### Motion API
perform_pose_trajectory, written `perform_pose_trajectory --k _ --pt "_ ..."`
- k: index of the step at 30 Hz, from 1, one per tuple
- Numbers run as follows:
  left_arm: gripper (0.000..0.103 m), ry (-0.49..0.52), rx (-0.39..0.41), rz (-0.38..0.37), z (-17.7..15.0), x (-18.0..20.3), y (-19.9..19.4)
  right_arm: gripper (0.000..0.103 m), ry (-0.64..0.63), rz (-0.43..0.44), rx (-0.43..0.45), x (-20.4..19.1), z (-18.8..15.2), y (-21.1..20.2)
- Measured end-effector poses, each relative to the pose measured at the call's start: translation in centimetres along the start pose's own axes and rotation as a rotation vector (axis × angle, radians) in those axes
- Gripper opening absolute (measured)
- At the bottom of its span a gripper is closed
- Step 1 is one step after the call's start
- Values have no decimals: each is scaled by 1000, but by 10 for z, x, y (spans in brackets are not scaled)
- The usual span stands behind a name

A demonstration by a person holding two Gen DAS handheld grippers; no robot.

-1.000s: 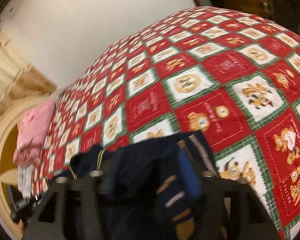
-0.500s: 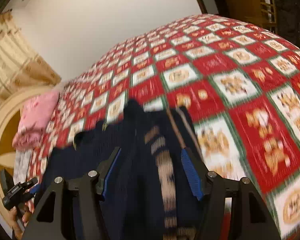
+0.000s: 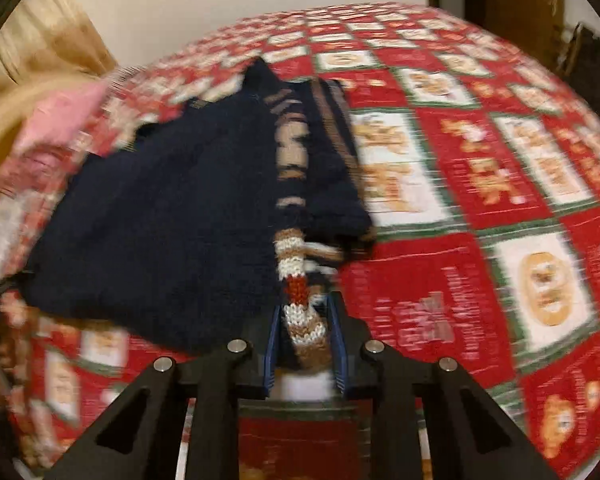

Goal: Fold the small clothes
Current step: 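Lay the folded hem on the sweater and open both tools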

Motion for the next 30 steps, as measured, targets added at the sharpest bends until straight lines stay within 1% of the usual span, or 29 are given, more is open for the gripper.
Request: perform_pose_trajectory --k 2,4,5,6,7,8,9,10,11,12,14,15,16,17,18,19,21,22,23,24,25,26,27,28,30 --pt "44 16 4 12 -4 0 -2 23 22 8 -13 4 0 1" --pt "44 29 -6 20 -11 -1 -3 23 -11 -22 -4 0 -1 -3" --pt "41 31 -19 20 -15 -1 -2 23 -26 -33 -1 -3 -1 -5" --pt "41 19 -23 -3 -19 -2 -1 18 -42 -35 1 -6 -2 -6" --pt "39 5 -6 -19 -21 -3 -4 16 -46 -32 9 -7 -2 -10" --pt "33 -4 0 -28 -23 -5 -6 15 -51 -33 24 -8 0 -16" --pt "30 -1 -5 -37 -24 -5 -7 14 -56 -36 37 -8 2 -20" --pt "22 10 -8 -43 -25 -3 -8 14 -60 -49 45 -6 5 -23" --pt "21 26 -13 -44 -27 -1 -8 14 -63 -71 36 -4 6 -22" --pt "21 39 -24 -37 -29 1 -7 14 -79 -95 -14 -1 3 -13" --pt "21 54 -32 -34 -32 5 -7 18 -87 -135 10 -1 4 -14" --pt "21 66 -34 -26 -33 6 -10 22 -92 -152 30 -4 5 -20" --pt "23 65 -34 -28 -34 6 -12 33 -93 -167 58 -9 7 -28" --pt "26 55 -36 -30 -36 4 -15 41 -85 -196 108 -15 12 -40" --pt "26 40 -39 -41 -38 2 -17 51 -81 -199 142 -20 14 -48" --pt "27 27 -38 -51 -40 1 -19 51 -81 -170 186 -33 18 -60" --pt "34 -5 -13 -66 -42 -2 -26 51 -117 -69 202 -71 17 -71" --pt "36 -5 -12 -60 -42 -3 -26 51 -144 -24 197 -90 14 -72" --pt "37 -3 -16 -51 -43 -3 -26 51 -193 35 179 -117 8 -69" --pt "38 -6 -16 -38 -44 -4 -27 51 -222 66 163 -132 3 -66" --pt "41 -9 -15 -34 -44 -5 -27 51 -273 112 134 -157 -7 -57" --pt "47 -12 -18 -27 -45 -6 -28 51 -312 123 120 -173 -13 -48" --pt "49 -13 -29 -17 -48 -8 -27 51 -351 107 103 -187 -24 -33" --pt "51 -25 -38 -25 -52 -11 -25 51 -373 89 77 -196 -33 -18" --pt "53 -59 -37 -63 -58 -18 -24 51 -392 61 4 -201 -52 11"
Point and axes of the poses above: each gripper's, at about its wrist camera, not at the fingertips, and y roughly the way its jaws point, x to its right, z to its top, the point moved 6 cm from there along y, roughly the way its jaws point, and after that the axes turned 11 degrees about y, right-handed, at the moved point
